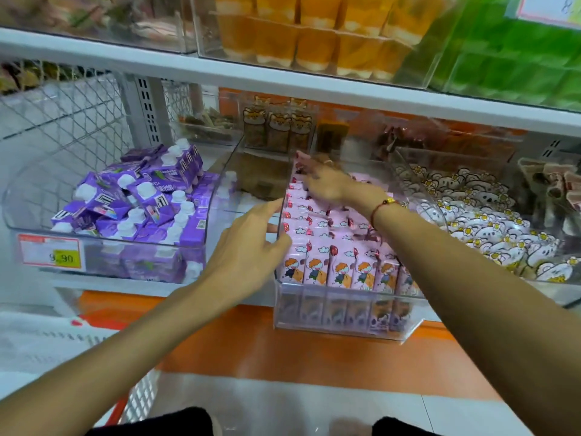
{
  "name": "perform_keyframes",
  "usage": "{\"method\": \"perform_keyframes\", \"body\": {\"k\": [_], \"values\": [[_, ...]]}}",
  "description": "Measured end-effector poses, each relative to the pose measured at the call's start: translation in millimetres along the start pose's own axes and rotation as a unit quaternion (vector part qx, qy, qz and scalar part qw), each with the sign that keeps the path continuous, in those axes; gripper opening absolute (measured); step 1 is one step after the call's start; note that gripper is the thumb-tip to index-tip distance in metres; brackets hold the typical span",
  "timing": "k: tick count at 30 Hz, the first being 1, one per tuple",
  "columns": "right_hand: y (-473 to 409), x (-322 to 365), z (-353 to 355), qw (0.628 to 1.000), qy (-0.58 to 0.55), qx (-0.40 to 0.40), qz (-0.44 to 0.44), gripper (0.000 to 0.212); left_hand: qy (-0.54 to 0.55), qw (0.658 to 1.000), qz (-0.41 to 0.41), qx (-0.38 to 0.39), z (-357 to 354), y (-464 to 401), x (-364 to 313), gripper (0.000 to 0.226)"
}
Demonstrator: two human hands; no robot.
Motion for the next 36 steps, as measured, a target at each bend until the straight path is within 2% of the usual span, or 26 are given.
{"method": "perform_keyframes", "body": {"k": [2,6,8,10,12,14,18,21,24,27,28,30,32,33,36], "values": [[-6,-7,-3,1.0,-0.005,0.013,-0.02,0.042,0.001,1.0,0.01,-0.002,4,-1,3,0.047],[-7,-13,-14,0.995,0.093,-0.002,-0.02,0.042,0.004,0.999,0.028,-0.022,6,-3,6,0.041],[-6,-12,-15,0.995,0.099,0.001,-0.016,0.042,0.008,0.999,0.033,-0.035,7,-5,6,0.041],[-7,-11,-8,0.999,0.054,0.002,0.001,0.04,0.011,0.998,0.042,-0.04,7,-6,7,0.04],[-6,-9,1,0.998,-0.011,-0.06,0.022,0.031,0.011,0.998,0.047,-0.043,6,-6,8,0.038],[-5,-7,6,0.993,-0.023,-0.111,0.031,0.024,0.012,0.997,0.051,-0.048,4,-4,9,0.037],[-8,-2,2,0.997,-0.017,-0.076,-0.013,0.018,0.044,0.996,0.055,-0.056,0,-2,9,0.034],[-8,3,5,0.987,-0.126,-0.089,-0.036,0.013,0.071,0.994,0.053,-0.06,-1,-2,10,0.033],[-1,15,13,0.937,-0.306,-0.163,-0.05,0.011,0.112,0.99,0.063,-0.053,-1,-5,12,0.031],[22,27,23,0.831,-0.464,-0.303,-0.051,0.008,0.171,0.98,0.095,-0.04,1,-9,12,0.019],[36,28,27,0.796,-0.492,-0.349,-0.05,0.003,0.182,0.977,0.101,-0.05,3,-11,11,0.018],[68,31,34,0.745,-0.52,-0.415,-0.041,0.011,0.188,0.974,0.085,-0.096,11,-18,3,0.023],[102,33,38,0.718,-0.544,-0.433,-0.022,0.009,0.182,0.972,0.043,-0.14,20,-22,-14,0.027],[118,34,40,0.717,-0.545,-0.433,-0.02,0.009,0.18,0.973,0.023,-0.143,22,-22,-24,0.028],[159,38,38,0.723,-0.555,-0.409,-0.037,0.007,0.154,0.984,-0.041,-0.073,8,-9,-45,0.035]]}}
Point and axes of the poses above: each hand's wrist, its own y-axis away from the middle knuckle, its own z-axis out of the back of the hand, x = y × z, the point moved 3 cm from there along -y, towards the middle knuckle, and after that the axes turned 1 degree about -y, right-handed, at the moved point
